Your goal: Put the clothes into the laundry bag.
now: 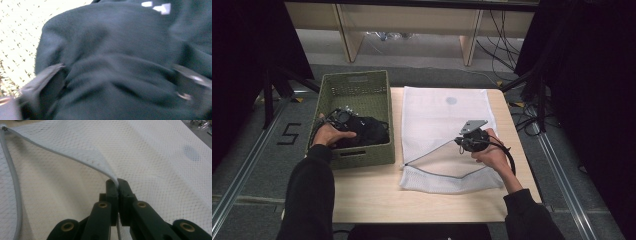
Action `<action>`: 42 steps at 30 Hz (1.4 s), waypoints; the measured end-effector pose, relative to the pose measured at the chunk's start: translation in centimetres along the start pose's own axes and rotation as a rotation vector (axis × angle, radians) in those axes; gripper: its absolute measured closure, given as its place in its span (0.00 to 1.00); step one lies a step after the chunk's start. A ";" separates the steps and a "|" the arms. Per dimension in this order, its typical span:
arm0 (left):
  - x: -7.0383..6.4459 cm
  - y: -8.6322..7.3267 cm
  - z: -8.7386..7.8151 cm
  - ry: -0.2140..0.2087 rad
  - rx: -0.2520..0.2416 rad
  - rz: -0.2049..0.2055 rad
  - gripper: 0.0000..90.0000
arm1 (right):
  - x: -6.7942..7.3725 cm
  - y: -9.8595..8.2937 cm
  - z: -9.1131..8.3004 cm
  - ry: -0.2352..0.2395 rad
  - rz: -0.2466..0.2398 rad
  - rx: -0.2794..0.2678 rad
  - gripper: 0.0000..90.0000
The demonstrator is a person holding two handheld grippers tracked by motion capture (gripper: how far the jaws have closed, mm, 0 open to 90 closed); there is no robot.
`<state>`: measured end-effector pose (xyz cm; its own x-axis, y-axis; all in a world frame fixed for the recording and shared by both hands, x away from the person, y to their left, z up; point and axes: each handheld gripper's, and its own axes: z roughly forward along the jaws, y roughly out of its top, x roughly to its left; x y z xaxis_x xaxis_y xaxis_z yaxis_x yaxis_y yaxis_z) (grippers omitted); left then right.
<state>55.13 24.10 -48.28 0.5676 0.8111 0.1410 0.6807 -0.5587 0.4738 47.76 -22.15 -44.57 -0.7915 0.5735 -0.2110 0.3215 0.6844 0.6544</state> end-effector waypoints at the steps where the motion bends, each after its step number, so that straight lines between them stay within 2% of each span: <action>1: -0.1 0.0 0.5 0.000 -0.012 -0.024 0.00 | 0.0 0.0 0.2 -0.011 0.007 -0.017 0.99; 3: 0.1 0.1 0.8 -0.003 0.000 -0.016 0.00 | 0.1 -0.1 0.2 -0.010 0.004 -0.014 0.99; 4: 0.1 0.0 1.0 -0.008 -0.004 -0.024 0.00 | 0.0 -0.1 0.1 0.005 -0.007 0.003 0.99; 5: 0.1 -0.1 1.1 -0.014 -0.015 -0.039 0.00 | 0.0 -0.1 0.2 0.001 -0.020 -0.006 0.99; 7: 0.1 -0.3 1.2 -0.014 -0.012 -0.050 0.00 | 0.2 -0.1 0.2 -0.007 0.008 -0.015 0.99; 8: 0.0 -0.4 1.3 -0.024 -0.013 -0.073 0.01 | 0.1 0.0 0.2 -0.012 -0.004 -0.018 0.99; 9: -0.1 -0.5 1.2 -0.010 -0.015 -0.078 0.10 | 0.2 0.0 0.2 -0.010 -0.002 -0.017 0.99; 10: 0.0 -0.4 1.0 -0.008 -0.003 -0.072 0.13 | 0.2 0.0 0.1 -0.009 0.000 -0.019 0.99; 11: -0.1 -0.3 1.0 -0.005 -0.007 -0.095 0.19 | 0.2 0.0 0.1 -0.010 -0.003 -0.022 0.99; 12: -0.3 -0.2 0.9 0.002 0.002 -0.093 0.22 | 0.1 0.1 0.0 -0.005 -0.016 -0.027 0.99; 13: -0.4 -0.1 0.9 -0.004 0.000 -0.087 0.25 | 0.1 0.2 -0.1 0.003 -0.004 -0.016 0.99; 16: -0.3 0.0 0.7 -0.010 0.018 -0.071 0.34 | 0.1 0.2 -0.1 0.005 -0.014 -0.015 0.99; 17: -0.2 0.2 0.5 -0.016 0.020 -0.077 0.34 | 0.1 0.1 -0.1 0.003 -0.017 -0.016 0.99; 18: -0.3 0.3 0.3 -0.025 0.019 -0.087 0.44 | 0.1 0.1 0.0 -0.006 -0.009 -0.029 0.99; 20: -0.6 0.5 0.3 -0.023 0.004 -0.107 0.49 | 0.2 0.1 0.1 -0.005 -0.004 -0.030 0.99; 21: -0.5 0.5 0.2 -0.019 0.023 -0.087 0.51 | 0.1 0.1 0.1 -0.001 -0.019 -0.025 0.99; 22: -0.5 0.5 0.3 0.009 0.016 -0.079 0.57 | 0.1 0.1 0.1 -0.005 -0.012 -0.027 0.99; 23: -0.4 0.6 0.2 0.003 0.029 -0.078 0.59 | 0.1 0.1 0.0 -0.011 -0.007 -0.027 0.99; 24: -0.5 0.7 0.3 0.004 0.019 -0.096 0.59 | 0.2 0.1 0.0 -0.014 0.007 -0.024 0.99; 25: -0.5 0.7 0.2 0.005 0.019 -0.097 0.59 | 0.1 0.2 -0.2 0.002 0.005 -0.013 0.99; 27: -0.5 0.7 0.2 0.006 0.018 -0.098 0.60 | 0.0 0.1 -0.1 -0.007 -0.010 -0.028 0.99; 32: -0.4 0.8 -0.3 0.020 0.012 -0.093 0.62 | 0.1 0.0 0.0 -0.007 0.015 -0.029 0.99; 34: -0.2 0.8 -1.0 0.021 -0.027 -0.119 0.63 | 0.0 0.0 -0.1 -0.013 0.013 -0.029 0.99; 35: -0.1 0.9 -1.3 0.015 -0.044 -0.121 0.63 | -0.2 0.1 -0.1 0.004 -0.007 -0.020 0.99; 36: -0.1 0.9 -1.3 0.015 -0.044 -0.121 0.63 | -0.2 0.1 -0.1 0.004 -0.007 -0.020 0.99; 37: 0.1 1.0 -2.1 -0.006 -0.095 -0.132 0.63 | 0.0 0.0 0.0 -0.011 0.011 -0.029 0.99; 38: 0.1 1.0 -2.1 -0.006 -0.095 -0.132 0.63 | 0.0 0.0 0.0 -0.011 0.011 -0.029 0.99; 39: 0.2 0.8 -2.7 -0.026 -0.188 -0.166 0.63 | -0.1 0.1 -0.2 -0.002 0.008 -0.023 0.99; 42: 0.3 0.9 -3.8 -0.014 -0.201 -0.159 0.63 | -0.2 0.2 -0.3 -0.002 0.007 -0.023 0.99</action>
<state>54.14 24.45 -44.45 0.4676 0.8831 0.0396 0.6570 -0.3771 0.6528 47.82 -22.27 -44.24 -0.7879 0.5797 -0.2078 0.3150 0.6694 0.6728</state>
